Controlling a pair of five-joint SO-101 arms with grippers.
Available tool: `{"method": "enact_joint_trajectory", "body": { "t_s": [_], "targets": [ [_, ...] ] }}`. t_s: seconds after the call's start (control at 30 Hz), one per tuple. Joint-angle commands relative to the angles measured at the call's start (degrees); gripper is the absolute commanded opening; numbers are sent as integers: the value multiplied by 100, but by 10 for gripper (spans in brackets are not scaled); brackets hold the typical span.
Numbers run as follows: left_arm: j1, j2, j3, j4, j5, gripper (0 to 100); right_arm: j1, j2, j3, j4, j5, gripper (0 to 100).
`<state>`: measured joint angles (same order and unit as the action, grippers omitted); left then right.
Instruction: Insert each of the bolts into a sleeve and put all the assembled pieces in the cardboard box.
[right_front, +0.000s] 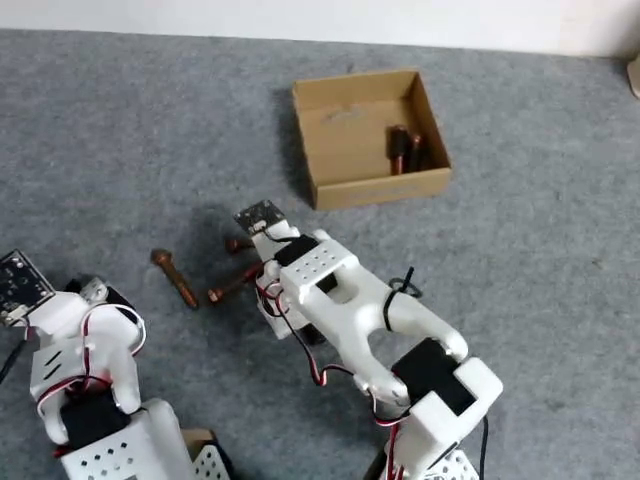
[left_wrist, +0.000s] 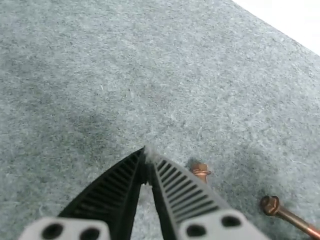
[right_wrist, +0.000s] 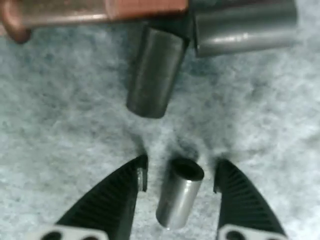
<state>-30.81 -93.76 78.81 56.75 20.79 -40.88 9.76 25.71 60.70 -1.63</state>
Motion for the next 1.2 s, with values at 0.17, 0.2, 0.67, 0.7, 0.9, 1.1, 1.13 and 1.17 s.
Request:
{"method": "enact_joint_trajectory", "body": {
  "t_s": [0.17,0.2,0.67,0.7,0.9,1.1,1.13,1.17],
  "targets": [
    [84,-40,-66,-105,0,8,330,4,40,251,0,224],
    [84,-40,-66,-105,0,8,330,4,40,321,0,224],
    [84,-40,-66,-105,0,8,303,40,145,400,0,160],
    [84,-40,-66,-105,0,8,303,40,145,400,0,101],
    [84,-40,-66,-105,0,8,295,31,127,286,18,3],
    [84,-40,-13,-114,0,8,145,-224,84,532,404,6],
    [84,-40,-13,-114,0,8,84,-382,84,602,404,5],
    [84,-40,-13,-114,0,8,22,-585,75,681,413,5]
  ]
}}
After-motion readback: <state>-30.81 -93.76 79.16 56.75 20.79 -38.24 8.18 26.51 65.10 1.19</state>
